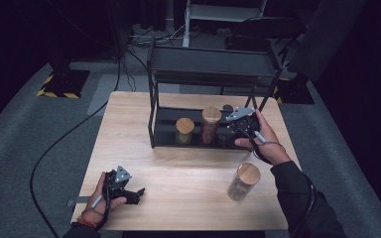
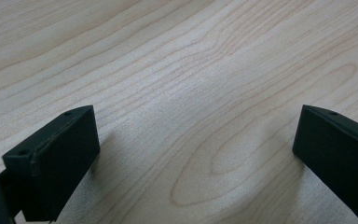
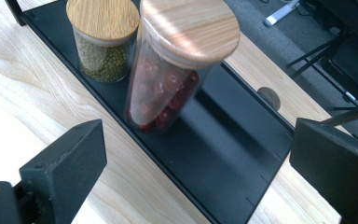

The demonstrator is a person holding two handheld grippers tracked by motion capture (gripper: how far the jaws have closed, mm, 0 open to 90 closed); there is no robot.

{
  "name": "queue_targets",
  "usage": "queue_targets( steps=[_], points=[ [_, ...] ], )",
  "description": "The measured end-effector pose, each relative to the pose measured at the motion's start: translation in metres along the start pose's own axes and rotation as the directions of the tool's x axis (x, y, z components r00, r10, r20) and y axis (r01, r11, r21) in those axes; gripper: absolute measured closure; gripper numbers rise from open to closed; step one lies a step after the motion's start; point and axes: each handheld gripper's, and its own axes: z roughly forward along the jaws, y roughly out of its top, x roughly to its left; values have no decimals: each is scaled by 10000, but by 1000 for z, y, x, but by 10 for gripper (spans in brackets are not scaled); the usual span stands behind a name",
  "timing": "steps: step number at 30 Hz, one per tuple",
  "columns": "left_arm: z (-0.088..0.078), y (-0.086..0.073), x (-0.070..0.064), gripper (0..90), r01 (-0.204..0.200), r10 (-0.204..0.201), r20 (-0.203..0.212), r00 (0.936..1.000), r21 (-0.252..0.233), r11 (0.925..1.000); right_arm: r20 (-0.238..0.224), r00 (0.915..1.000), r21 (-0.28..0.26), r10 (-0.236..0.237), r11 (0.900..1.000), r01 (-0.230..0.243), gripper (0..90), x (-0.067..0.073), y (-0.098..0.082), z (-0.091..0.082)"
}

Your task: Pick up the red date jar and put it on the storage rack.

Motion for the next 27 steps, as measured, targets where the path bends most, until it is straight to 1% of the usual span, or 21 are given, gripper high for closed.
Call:
queue_targets(
  steps=[2, 7, 13, 18, 27],
  points=[
    [0, 0, 0, 1, 7, -7, 1, 10000, 3, 10000, 68, 10000, -9, -53, 10000, 53, 37, 1, -4, -3],
    [0, 0, 0, 1, 6, -6, 0, 10000, 1, 10000, 430, 9990, -10, -119, 9999, 120, 37, 7, -16, -10],
    [0, 0, 0, 1, 10, -10, 2, 10000, 1, 10000, 681, 9977, -135, -54, 9999, 63, 37, 8, -31, -19],
    [0, 0, 0, 1, 8, -8, 2, 10000, 3, 10000, 908, 9957, -306, 194, 9994, -167, 36, 7, -46, -27],
    [0, 0, 0, 1, 5, -5, -1, 10000, -2, 10000, 1068, 9922, -387, 638, 9974, -600, 35, 3, -70, -35]
  ],
)
